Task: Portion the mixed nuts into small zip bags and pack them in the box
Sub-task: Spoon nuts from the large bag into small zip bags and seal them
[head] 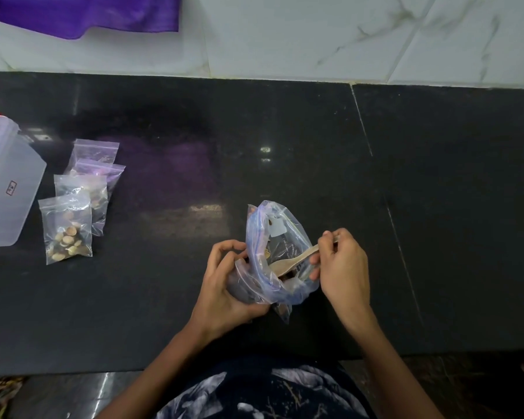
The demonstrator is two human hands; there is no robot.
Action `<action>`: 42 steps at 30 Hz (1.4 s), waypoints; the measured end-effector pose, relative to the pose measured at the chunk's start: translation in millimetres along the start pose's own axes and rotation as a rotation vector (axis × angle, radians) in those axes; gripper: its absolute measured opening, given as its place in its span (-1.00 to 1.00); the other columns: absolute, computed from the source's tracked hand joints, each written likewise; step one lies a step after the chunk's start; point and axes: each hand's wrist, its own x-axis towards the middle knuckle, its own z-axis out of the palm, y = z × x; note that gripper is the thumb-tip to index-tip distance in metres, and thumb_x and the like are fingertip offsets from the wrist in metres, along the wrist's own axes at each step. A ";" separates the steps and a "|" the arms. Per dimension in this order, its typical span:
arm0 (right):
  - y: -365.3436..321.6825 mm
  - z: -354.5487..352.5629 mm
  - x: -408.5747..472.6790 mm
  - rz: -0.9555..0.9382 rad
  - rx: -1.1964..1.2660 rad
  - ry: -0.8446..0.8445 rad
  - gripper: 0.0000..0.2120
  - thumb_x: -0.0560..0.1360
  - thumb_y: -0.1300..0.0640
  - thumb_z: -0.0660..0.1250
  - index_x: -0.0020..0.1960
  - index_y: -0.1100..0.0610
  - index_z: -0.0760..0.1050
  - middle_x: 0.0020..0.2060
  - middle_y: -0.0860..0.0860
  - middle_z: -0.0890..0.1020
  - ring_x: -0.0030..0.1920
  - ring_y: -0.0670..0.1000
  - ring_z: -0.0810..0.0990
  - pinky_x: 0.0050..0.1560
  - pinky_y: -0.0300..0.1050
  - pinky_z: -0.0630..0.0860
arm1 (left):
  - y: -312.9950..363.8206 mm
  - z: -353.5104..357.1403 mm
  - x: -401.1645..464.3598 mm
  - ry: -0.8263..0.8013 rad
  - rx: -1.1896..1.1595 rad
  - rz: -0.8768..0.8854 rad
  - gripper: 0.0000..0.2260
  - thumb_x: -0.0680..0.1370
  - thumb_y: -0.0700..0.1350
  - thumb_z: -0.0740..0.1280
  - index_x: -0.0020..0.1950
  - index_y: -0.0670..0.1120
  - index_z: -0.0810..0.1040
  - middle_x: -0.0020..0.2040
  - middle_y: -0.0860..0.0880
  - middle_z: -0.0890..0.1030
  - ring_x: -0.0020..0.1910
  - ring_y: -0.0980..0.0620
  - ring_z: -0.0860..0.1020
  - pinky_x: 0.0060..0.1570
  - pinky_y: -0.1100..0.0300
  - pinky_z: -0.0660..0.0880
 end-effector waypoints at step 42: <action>4.6 -33.4 -34.9 0.017 0.484 0.169 -0.78 0.61 0.00 0.06 -0.08 0.08 0.41 -0.29 0.02 0.63 -0.59 -0.12 0.40 -0.58 -0.31 0.36 | 35.3 -6.2 8.3 0.183 -0.047 0.060 -0.61 0.34 0.00 0.48 0.07 -0.08 0.46 0.01 -0.07 0.51 0.01 0.05 0.52 0.03 0.34 0.42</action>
